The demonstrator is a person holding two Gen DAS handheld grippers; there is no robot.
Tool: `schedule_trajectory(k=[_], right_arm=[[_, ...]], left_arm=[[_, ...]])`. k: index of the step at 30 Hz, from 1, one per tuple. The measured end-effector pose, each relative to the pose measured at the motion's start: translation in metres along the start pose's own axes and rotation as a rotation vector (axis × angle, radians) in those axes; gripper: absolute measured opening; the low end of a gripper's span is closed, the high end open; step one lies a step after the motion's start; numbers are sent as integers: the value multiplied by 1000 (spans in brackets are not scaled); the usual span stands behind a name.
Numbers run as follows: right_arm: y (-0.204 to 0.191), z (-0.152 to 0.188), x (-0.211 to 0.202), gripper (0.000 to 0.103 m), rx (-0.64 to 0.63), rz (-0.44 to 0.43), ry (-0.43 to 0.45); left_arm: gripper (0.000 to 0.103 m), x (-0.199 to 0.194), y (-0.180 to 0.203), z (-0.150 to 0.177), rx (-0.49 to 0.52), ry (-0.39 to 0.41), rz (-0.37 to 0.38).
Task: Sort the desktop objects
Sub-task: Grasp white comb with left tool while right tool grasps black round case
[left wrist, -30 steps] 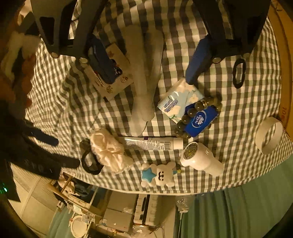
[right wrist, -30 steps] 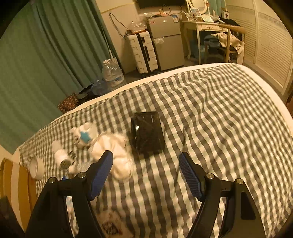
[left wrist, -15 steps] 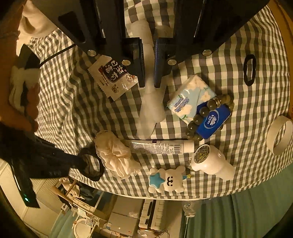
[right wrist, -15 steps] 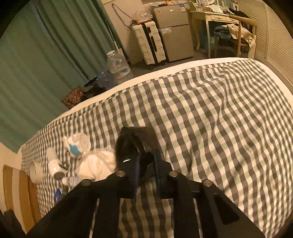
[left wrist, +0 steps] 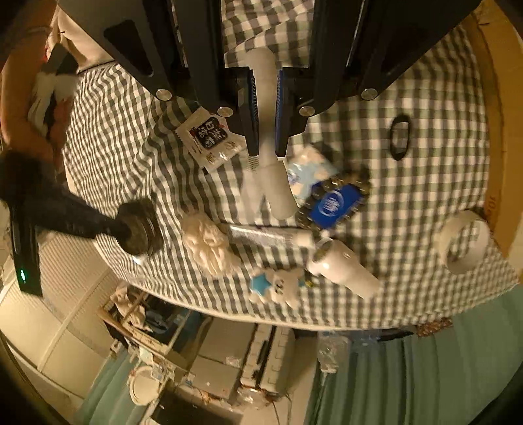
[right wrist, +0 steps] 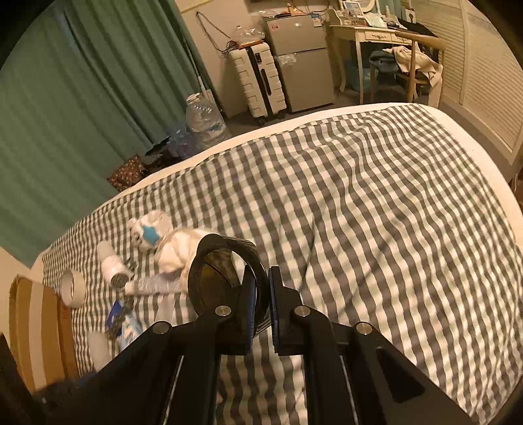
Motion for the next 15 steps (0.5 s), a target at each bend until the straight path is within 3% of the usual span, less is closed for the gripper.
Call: schedule_trajectory(k=[5,10,15], right_arm=[[-28,14,-24,7,-59,-29,4],[-73,29,-58,7,-114,-128,9],[-142,36,-99,7,-210,-218,38]], left_arm=[[9,-20,-13,0,-35,18,-8],[9,-48,-30,-1,-79,43,-30],[9,-96,-52,-8,-132,106,-54]])
Point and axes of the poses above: each gripper's, at about its wrist camera, not at the fingertips, and x roughly the way its jaws point, y to its right, z to its underside, the point moved 3 cm from there along x, roughly the way its jaws point, and after that the axes turned 3 degrees about z, right-handed, at the moved point
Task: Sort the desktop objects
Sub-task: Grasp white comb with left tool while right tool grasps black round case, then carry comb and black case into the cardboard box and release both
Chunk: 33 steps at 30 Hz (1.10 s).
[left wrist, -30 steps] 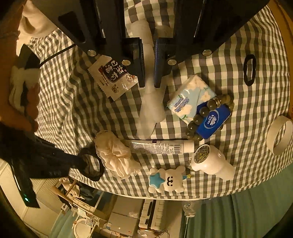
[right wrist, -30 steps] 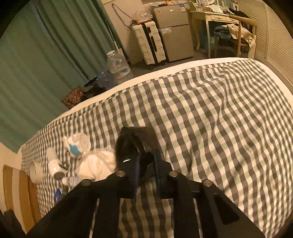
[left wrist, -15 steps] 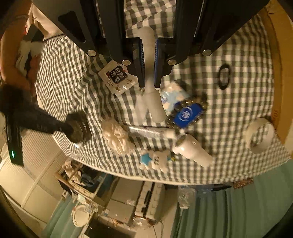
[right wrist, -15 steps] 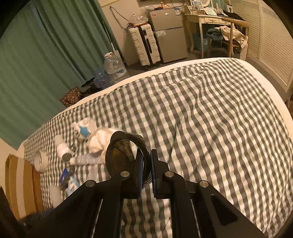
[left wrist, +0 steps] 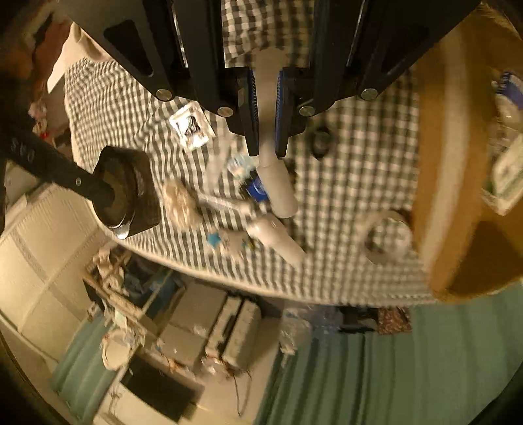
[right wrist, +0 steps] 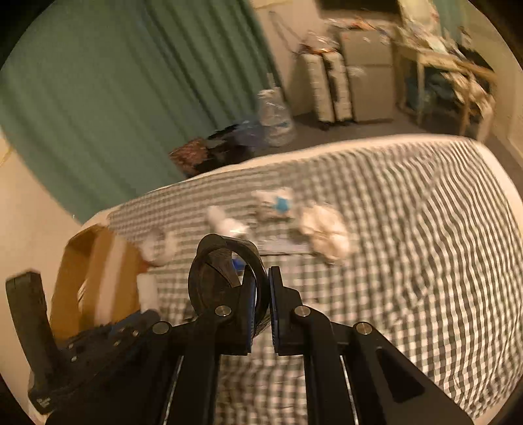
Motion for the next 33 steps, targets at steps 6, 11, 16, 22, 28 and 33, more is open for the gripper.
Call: schedule_trajectory(k=[6,11,16,22,28,33], right_arm=[[-92,-6,-25,7,-136,-95,43],[-154,0,-27,7,-223,-159,36],[-205,17,0,7,-242,-250,-42],[-250,27,52,7,-227,-269,-134],[-269,27,72,15,-230,-246,-137],[-262,25,58,46,-238,-181,-70]], left_arm=[[9,-78,-39,-30,7,145,-51],[9,-124,-94,-50,30,160,-160],[9,-142,-155,-52,-8,142,-210],[9,-122,-208,-29,-93,79,-231],[18,-102,-224,-12,-102,11,-236],[85,-108,-228,-8,-102,10,-254]])
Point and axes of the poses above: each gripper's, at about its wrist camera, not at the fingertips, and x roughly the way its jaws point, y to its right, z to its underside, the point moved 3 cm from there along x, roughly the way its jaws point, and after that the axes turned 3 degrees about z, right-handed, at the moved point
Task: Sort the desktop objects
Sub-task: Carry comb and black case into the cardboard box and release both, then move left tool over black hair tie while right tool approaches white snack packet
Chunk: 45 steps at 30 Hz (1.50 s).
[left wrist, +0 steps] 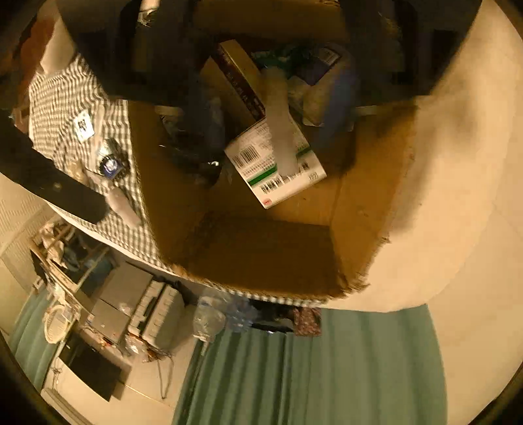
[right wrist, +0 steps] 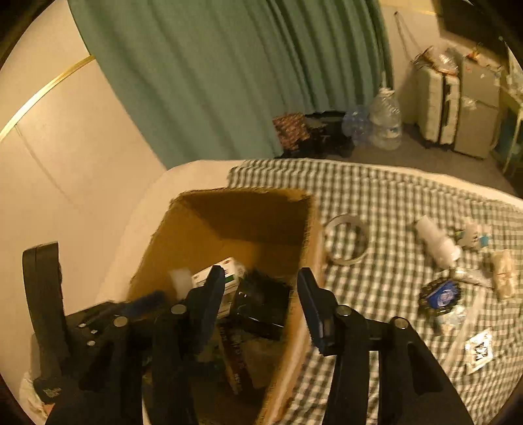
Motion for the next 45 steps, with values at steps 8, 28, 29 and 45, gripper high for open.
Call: schedule_trajectory(k=[8,28,29,45], right_arm=[[33,0,-67,47,-11,110,207],[223,101,-164,103,50,421,319],[237,110,-155,103,95,399,281],[297,152,-44,102,154,269,9]], left_arm=[[88,-30,15,-1,26,99,-24],[103,-48,179,62,122,255,38],[103,-36,186,67,124,222,38],[103,123,222,95,176,-20,-33]])
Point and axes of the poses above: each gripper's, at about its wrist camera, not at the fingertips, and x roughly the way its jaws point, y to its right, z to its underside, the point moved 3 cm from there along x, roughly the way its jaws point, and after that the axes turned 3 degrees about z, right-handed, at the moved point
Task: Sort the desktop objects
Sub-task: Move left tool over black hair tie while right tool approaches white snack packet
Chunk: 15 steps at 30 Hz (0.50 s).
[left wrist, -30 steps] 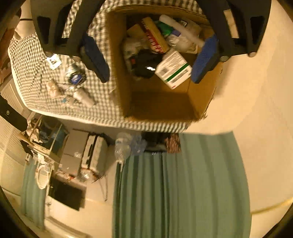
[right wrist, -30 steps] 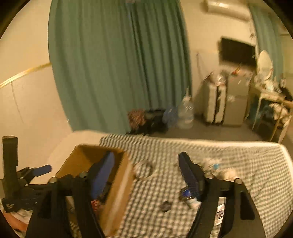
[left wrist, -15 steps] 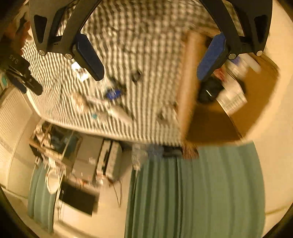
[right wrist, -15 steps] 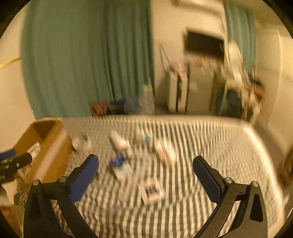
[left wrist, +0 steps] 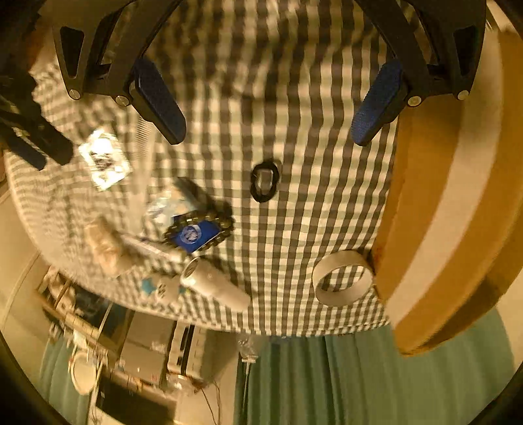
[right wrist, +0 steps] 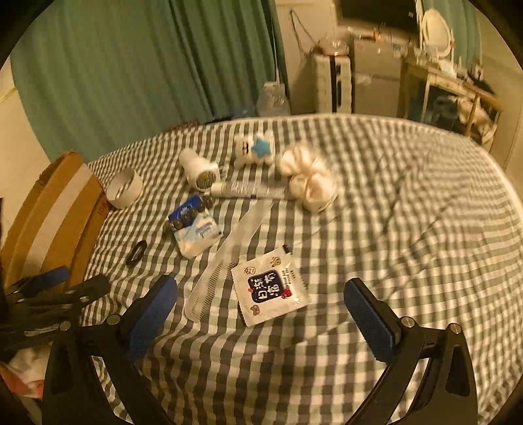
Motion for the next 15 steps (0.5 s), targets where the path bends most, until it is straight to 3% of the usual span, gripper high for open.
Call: schedule_trajectory(k=[10,15], right_arm=[[5,12,59,102,-11,55,-201],[4,17,77,103,-48,98,-245]], left_arm=[[103,70,-3,-3,0,-61,11],[103,70,-5,6,11,4,24]])
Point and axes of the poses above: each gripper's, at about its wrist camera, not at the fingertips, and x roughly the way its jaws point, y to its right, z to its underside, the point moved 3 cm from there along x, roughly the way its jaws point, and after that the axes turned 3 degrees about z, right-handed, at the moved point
